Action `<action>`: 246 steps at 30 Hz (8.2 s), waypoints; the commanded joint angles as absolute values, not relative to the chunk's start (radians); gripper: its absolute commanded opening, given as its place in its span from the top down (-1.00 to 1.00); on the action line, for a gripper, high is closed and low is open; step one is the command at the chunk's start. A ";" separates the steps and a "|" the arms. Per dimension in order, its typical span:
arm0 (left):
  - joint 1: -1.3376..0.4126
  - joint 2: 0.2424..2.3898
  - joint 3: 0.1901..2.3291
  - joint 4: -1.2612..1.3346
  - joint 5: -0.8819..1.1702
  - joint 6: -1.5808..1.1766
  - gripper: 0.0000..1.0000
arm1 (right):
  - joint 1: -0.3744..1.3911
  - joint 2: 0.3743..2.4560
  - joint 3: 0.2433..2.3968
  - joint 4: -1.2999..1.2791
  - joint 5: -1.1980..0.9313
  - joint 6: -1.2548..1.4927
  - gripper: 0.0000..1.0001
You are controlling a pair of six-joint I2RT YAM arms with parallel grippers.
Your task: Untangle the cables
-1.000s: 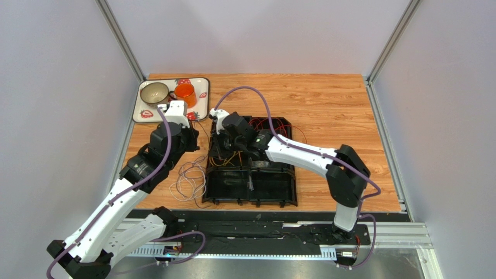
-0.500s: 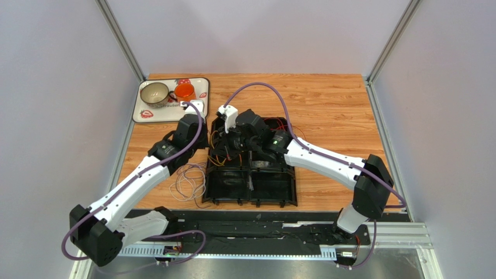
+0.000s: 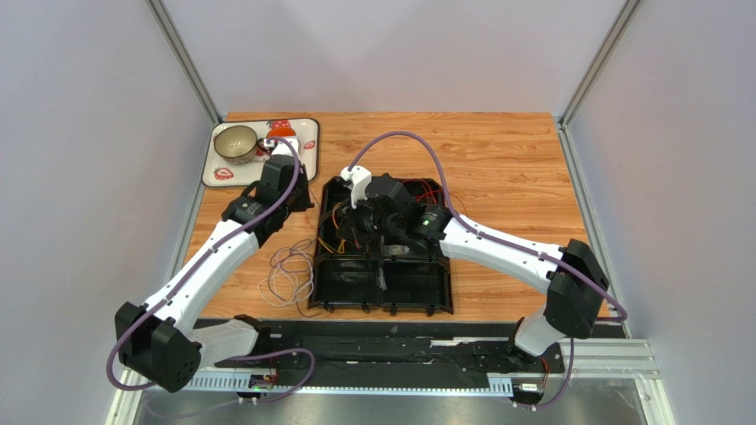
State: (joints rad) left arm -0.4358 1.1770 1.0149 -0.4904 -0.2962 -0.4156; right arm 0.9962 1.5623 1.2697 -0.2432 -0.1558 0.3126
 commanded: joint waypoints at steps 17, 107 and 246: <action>-0.434 0.756 1.042 -0.802 -0.321 -0.380 1.00 | 0.950 1.893 1.422 -0.390 -0.014 0.327 1.00; -0.417 0.267 0.841 -0.775 -0.433 -0.440 1.00 | 1.068 2.295 2.069 -0.617 -0.204 0.291 1.00; -0.417 0.380 0.847 -0.778 -0.391 -0.433 -0.11 | 0.785 1.127 0.913 -0.370 0.218 0.357 1.00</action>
